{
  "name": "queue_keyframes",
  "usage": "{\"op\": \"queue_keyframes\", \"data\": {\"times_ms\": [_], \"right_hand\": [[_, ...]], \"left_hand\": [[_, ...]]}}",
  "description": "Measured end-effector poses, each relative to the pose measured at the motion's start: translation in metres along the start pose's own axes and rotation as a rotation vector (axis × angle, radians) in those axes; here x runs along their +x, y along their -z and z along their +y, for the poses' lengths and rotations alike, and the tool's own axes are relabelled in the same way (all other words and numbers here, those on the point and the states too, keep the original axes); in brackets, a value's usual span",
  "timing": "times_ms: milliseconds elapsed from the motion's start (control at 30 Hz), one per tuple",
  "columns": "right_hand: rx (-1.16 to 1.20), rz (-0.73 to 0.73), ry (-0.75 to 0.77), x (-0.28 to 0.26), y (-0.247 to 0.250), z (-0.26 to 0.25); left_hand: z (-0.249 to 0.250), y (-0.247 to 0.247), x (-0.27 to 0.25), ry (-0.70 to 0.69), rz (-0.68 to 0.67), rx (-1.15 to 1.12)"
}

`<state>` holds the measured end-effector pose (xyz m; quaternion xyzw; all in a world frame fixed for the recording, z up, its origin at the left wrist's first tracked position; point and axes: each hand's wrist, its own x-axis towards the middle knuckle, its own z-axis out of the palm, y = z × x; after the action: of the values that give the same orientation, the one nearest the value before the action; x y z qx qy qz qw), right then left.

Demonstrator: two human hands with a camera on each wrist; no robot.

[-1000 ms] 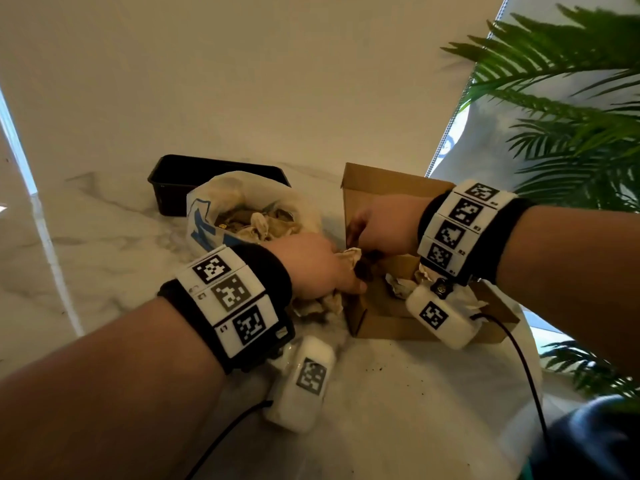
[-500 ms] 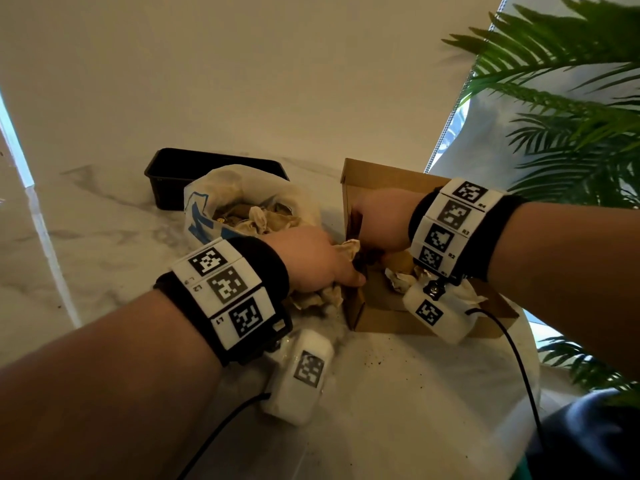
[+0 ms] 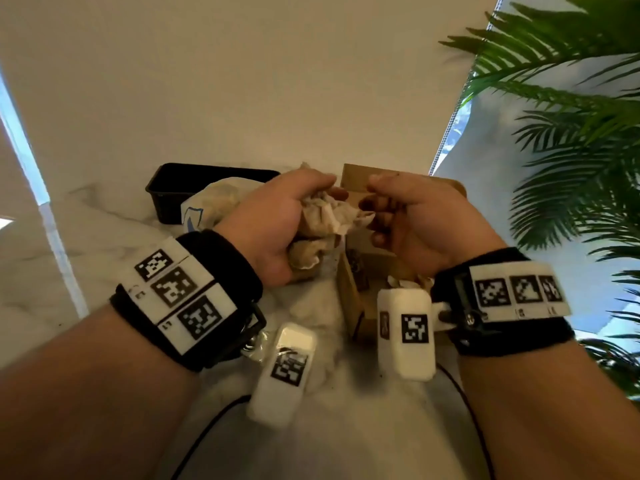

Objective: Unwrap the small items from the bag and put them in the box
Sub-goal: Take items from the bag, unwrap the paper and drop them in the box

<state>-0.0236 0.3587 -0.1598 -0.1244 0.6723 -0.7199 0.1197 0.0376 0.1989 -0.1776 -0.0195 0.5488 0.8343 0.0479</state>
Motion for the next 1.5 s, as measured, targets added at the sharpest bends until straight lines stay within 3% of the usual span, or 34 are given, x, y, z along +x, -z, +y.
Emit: {"op": "queue_keyframes", "data": {"times_ms": [100,200,433,767,933,1133,1333,1500], "right_hand": [[0.147,-0.048,0.002,-0.009,-0.001,0.017],[0.129,-0.123,0.012,-0.013,-0.003,0.027],[0.150,-0.069,0.019,-0.013,-0.003,0.029],[0.336,0.088,0.110,-0.006,0.004,0.026],[0.364,0.038,0.169,-0.004,0.005,0.030],[0.376,0.011,0.148,-0.003,0.003,0.030],[0.222,-0.085,0.010,-0.007,0.006,0.032],[0.291,-0.045,0.108,-0.003,0.008,0.031]], "left_hand": [[0.000,-0.003,-0.001,-0.091,0.005,-0.101],[-0.006,-0.005,0.001,-0.136,-0.020,-0.163],[-0.013,-0.003,0.007,-0.218,0.040,-0.090],[-0.020,0.008,0.022,-0.087,0.186,-0.018],[-0.018,0.009,0.020,0.024,0.092,0.011],[-0.021,0.009,0.020,-0.036,0.075,0.104],[-0.014,0.007,0.016,-0.154,0.074,0.079],[-0.014,0.009,0.016,-0.121,0.063,0.073]]}}
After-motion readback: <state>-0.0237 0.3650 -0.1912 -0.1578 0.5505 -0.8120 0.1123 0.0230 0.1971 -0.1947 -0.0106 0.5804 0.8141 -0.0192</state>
